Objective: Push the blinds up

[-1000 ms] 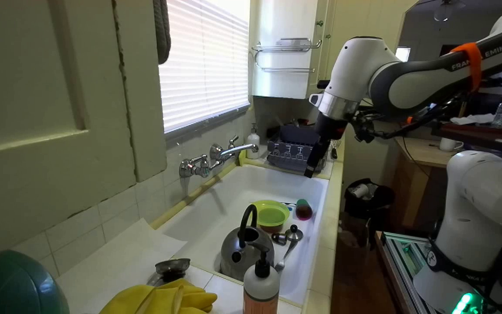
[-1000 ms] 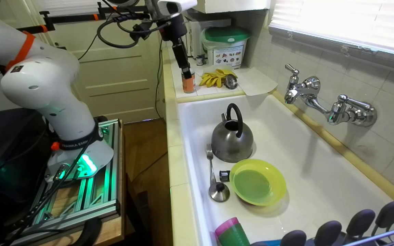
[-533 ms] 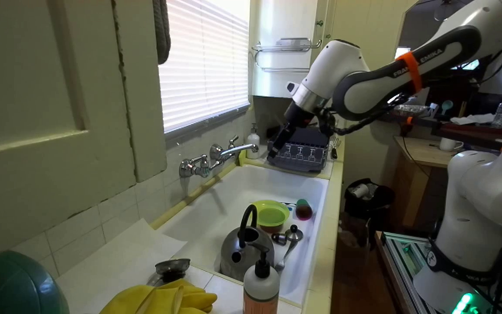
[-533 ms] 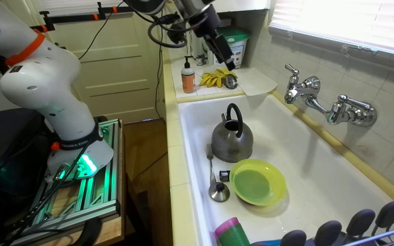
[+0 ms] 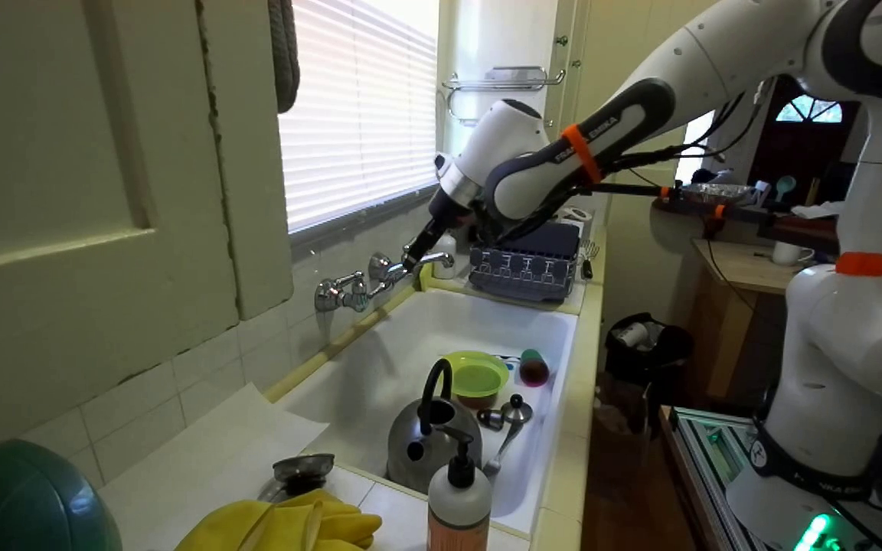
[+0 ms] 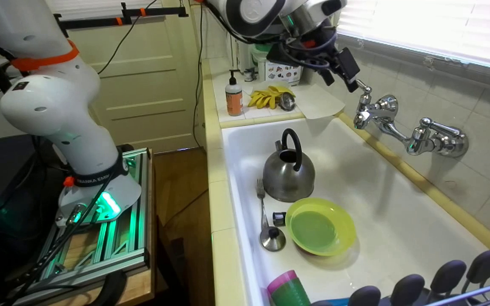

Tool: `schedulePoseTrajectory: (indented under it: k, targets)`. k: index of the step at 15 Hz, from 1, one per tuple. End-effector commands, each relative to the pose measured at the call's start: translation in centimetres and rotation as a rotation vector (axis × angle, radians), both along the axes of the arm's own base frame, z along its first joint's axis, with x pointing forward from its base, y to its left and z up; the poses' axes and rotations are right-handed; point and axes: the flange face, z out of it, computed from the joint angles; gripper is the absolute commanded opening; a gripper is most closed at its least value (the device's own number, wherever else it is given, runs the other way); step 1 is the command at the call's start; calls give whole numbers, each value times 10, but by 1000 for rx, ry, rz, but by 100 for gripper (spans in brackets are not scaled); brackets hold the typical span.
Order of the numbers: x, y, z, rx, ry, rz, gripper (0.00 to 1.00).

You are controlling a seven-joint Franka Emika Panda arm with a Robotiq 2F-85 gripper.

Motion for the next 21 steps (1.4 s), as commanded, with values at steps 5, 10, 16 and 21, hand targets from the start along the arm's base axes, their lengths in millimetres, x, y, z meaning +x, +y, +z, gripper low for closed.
schedulePoseTrajectory:
  k: [5, 10, 16, 21]
  targets:
    - [24, -4, -6, -7, -23, 8, 100]
    - [39, -24, -10, -22, -132, -17, 100]
    - [75, -33, -31, -25, -300, -18, 58]
    - [97, -34, -56, -40, -402, 44, 19]
